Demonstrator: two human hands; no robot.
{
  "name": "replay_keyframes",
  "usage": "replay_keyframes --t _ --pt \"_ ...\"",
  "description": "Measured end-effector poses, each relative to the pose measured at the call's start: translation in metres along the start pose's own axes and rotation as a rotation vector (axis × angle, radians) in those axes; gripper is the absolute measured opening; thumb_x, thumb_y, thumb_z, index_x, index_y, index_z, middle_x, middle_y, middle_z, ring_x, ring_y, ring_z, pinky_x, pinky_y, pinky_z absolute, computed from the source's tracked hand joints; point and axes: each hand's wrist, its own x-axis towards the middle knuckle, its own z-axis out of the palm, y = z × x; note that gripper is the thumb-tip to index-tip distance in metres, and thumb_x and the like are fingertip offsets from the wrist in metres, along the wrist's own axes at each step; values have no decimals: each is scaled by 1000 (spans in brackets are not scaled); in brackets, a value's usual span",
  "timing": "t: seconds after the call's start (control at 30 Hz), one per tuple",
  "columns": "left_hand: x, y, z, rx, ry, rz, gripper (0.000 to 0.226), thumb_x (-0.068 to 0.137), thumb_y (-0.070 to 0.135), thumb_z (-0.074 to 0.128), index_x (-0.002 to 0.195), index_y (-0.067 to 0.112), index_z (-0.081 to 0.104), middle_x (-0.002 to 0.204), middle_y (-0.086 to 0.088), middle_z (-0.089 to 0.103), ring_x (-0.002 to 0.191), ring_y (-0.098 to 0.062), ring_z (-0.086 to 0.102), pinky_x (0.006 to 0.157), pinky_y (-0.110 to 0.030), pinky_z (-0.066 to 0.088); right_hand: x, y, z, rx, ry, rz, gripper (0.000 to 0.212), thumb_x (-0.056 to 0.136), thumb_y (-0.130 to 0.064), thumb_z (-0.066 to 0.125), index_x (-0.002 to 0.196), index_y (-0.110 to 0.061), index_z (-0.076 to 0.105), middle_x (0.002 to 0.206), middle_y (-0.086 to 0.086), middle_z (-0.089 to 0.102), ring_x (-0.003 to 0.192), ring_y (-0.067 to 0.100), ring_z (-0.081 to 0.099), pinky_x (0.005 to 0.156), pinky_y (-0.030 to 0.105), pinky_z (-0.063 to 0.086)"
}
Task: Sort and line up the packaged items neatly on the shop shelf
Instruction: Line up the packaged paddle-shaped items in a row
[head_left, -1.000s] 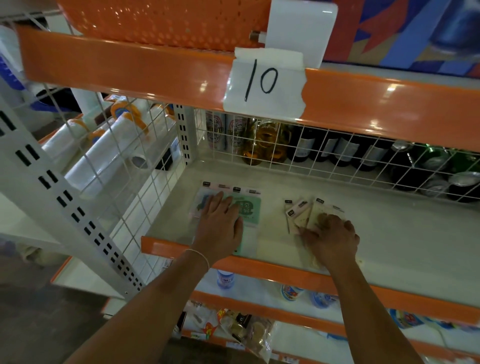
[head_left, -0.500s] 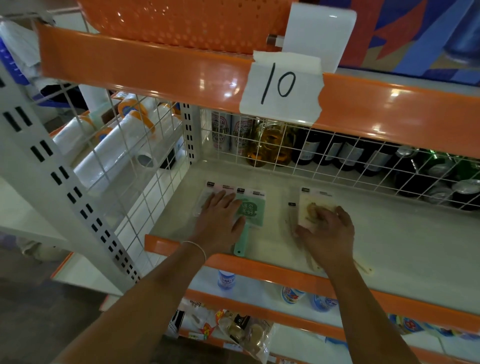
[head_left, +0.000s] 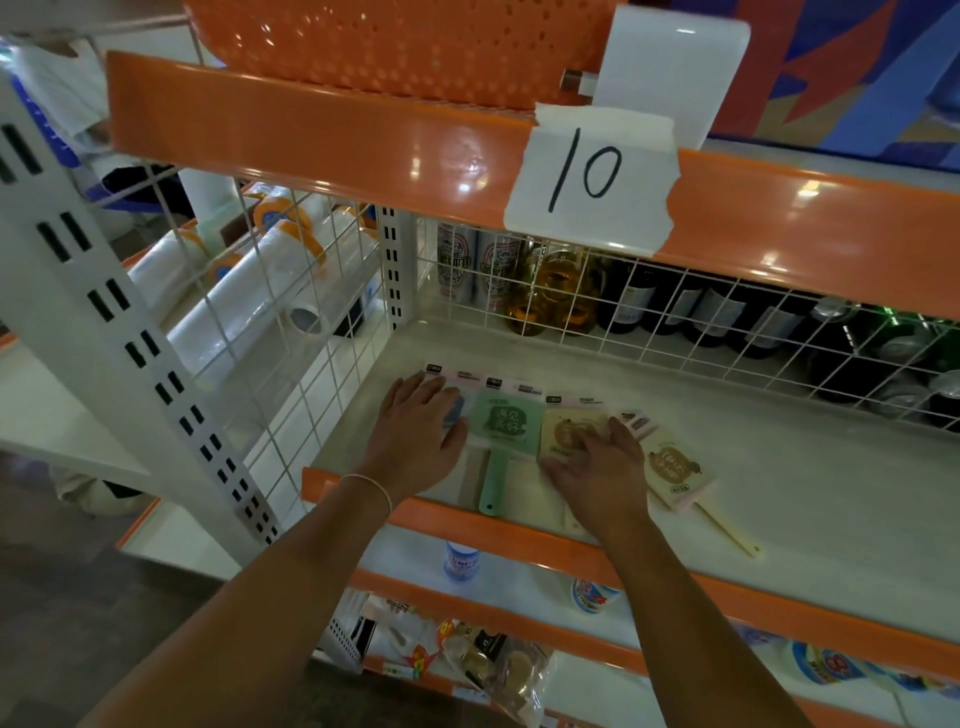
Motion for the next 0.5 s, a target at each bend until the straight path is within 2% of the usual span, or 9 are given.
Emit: replay_keyframes --t 0.07,0.13,0.23,0.37,0.5 --pt "0 -5 -3 -41 8 -48 48 95 36 48 137 13 50 148 -8 43 143 -28 25 120 -41 12 0 3 0 0 5 24 67 81 -63 56 132 -20 56 148 12 40 138 30 29 111 35 26" --pt "0 -9 -7 -75 -1 -76 56 92 43 42 138 12 49 148 -8 42 143 -28 24 120 -42 13 1 9 -3 1 19 38 66 82 -61 57 133 -18 54 148 12 38 137 30 30 111 35 28" --pt "-1 -14 -8 -91 -5 -77 62 87 46 37 137 12 50 147 -8 43 143 -28 25 120 -42 15 2 23 -11 1 43 52 61 83 -56 60 128 -15 57 143 13 44 135 31 34 109 36 29" --pt "-2 -5 -3 -99 35 -30 60 88 45 37 133 9 54 143 -12 48 140 -32 31 118 -46 19 5 42 -20 -13 61 60 64 82 -55 63 130 -13 58 144 17 46 142 28 26 115 38 26" --pt "-4 6 10 -70 28 28 62 90 49 32 132 10 55 141 -12 50 140 -32 33 118 -49 22 7 47 -24 -91 57 37 62 82 -57 62 127 -13 60 138 11 54 141 24 28 115 36 26"
